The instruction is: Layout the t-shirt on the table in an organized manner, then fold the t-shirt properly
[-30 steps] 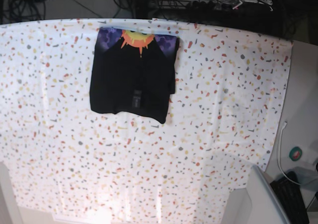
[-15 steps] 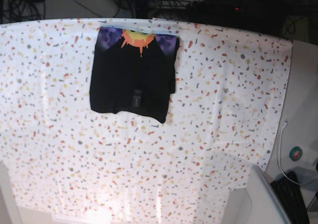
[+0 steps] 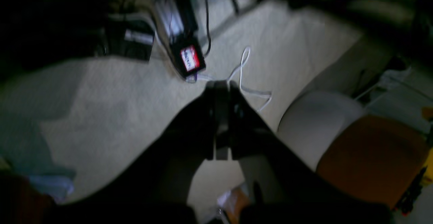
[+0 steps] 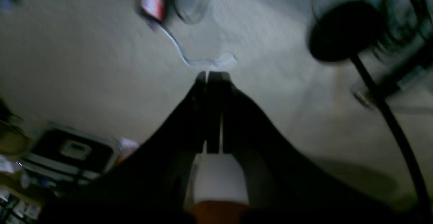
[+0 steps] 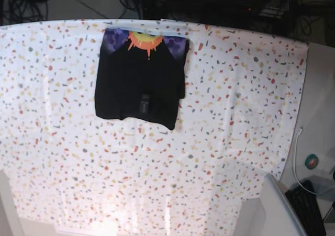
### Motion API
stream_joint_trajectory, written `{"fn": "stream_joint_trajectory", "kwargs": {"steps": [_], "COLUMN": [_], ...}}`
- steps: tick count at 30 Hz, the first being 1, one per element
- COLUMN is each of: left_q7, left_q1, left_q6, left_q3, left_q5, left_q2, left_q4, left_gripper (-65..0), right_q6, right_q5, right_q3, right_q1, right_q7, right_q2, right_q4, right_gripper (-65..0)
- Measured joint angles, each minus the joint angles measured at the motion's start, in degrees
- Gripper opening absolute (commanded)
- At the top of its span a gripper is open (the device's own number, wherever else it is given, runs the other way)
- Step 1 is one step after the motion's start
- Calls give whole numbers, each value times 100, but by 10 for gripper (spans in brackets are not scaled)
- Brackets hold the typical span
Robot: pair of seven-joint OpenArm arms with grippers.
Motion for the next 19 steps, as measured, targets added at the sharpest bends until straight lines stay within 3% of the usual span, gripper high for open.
{"fn": "stream_joint_trajectory", "kwargs": {"steps": [3, 4, 8, 11, 19], "left_q7": [-28, -33, 37, -15, 9], "left_q1": [7, 9, 83, 133, 286], "left_q6": [46, 223, 1631, 2387, 2503], "left_q3": [-2, -2, 11, 42, 52], "left_q5": [-17, -15, 9, 20, 28], "left_q2": [74, 90, 201, 210, 157], "left_q4": [127, 127, 111, -46, -105], "left_gripper": [-650, -650, -650, -650, -650], "right_q6": [-240, -367, -798, -922, -1064], "right_q5": [-4, 0, 0, -2, 2], "right_q3": [0, 0, 0, 0, 0], "right_q1": [-26, -26, -26, -52, -138], "right_q7": [37, 35, -7, 66, 20], "right_q2": [-247, -317, -651, -920, -575], "right_q4": [0, -2, -2, 13, -7], "right_gripper": [-650, -650, -650, -650, -650]}}
